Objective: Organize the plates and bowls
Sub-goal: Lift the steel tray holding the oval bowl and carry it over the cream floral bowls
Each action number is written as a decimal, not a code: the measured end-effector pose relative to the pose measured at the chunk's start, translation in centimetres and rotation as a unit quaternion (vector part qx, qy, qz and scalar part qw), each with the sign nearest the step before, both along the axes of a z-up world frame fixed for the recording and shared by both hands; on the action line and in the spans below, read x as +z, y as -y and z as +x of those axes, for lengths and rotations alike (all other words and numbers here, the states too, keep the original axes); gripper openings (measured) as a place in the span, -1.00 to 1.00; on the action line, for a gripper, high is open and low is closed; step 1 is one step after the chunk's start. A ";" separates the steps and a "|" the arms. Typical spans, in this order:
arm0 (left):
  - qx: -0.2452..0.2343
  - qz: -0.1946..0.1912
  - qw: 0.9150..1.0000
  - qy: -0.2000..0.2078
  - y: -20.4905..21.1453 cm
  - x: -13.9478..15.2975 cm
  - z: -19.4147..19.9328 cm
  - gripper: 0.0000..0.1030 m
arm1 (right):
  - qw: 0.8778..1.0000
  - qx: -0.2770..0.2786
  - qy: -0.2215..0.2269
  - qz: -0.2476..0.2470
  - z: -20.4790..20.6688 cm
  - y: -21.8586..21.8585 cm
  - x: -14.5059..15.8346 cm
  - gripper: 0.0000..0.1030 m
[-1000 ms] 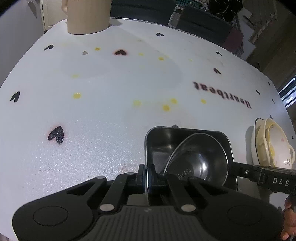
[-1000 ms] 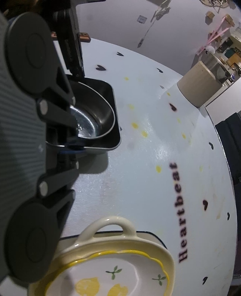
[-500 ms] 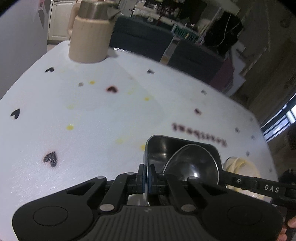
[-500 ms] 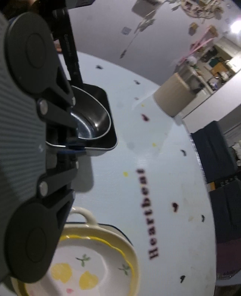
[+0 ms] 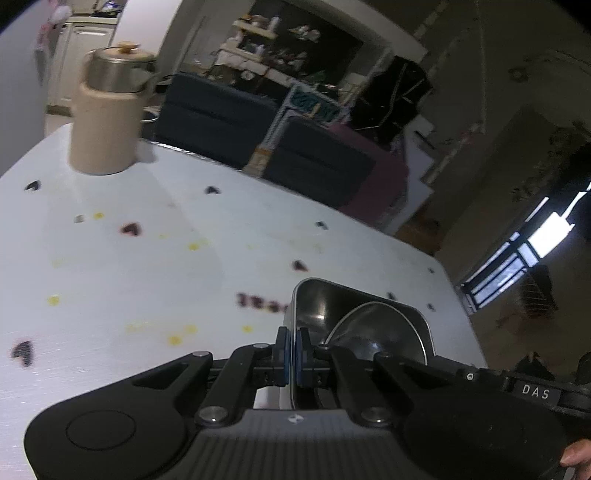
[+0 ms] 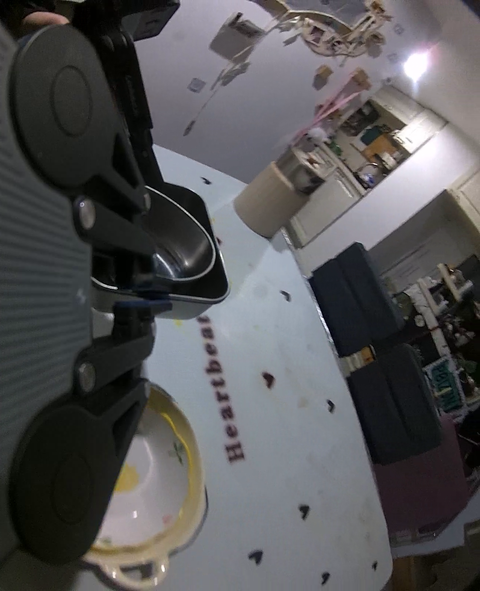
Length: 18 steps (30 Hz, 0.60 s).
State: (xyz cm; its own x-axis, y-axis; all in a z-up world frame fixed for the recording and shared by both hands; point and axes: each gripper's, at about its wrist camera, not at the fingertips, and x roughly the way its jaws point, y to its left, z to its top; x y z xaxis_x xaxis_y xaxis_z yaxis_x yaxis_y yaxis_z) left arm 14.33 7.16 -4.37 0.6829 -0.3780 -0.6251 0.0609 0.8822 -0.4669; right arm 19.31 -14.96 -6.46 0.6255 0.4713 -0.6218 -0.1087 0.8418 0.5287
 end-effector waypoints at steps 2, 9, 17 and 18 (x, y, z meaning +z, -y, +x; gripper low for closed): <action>-0.009 -0.002 1.000 0.005 1.2 0.2 0.1 -0.94 | 1.000 -0.011 0.008 0.004 -0.6 1.7 0.4 -0.88; -0.039 0.004 0.999 0.007 6.2 -0.1 0.9 -0.94 | 0.999 -0.040 0.017 0.001 -2.3 6.1 0.6 -0.88; -0.072 0.020 0.997 -0.013 10.5 -1.8 1.5 -0.94 | 0.997 -0.072 0.004 -0.008 -3.4 9.7 -1.1 -0.88; -0.075 0.021 0.997 -0.017 10.9 -2.1 1.5 -0.94 | 0.997 -0.075 0.001 -0.009 -3.5 10.2 -1.4 -0.88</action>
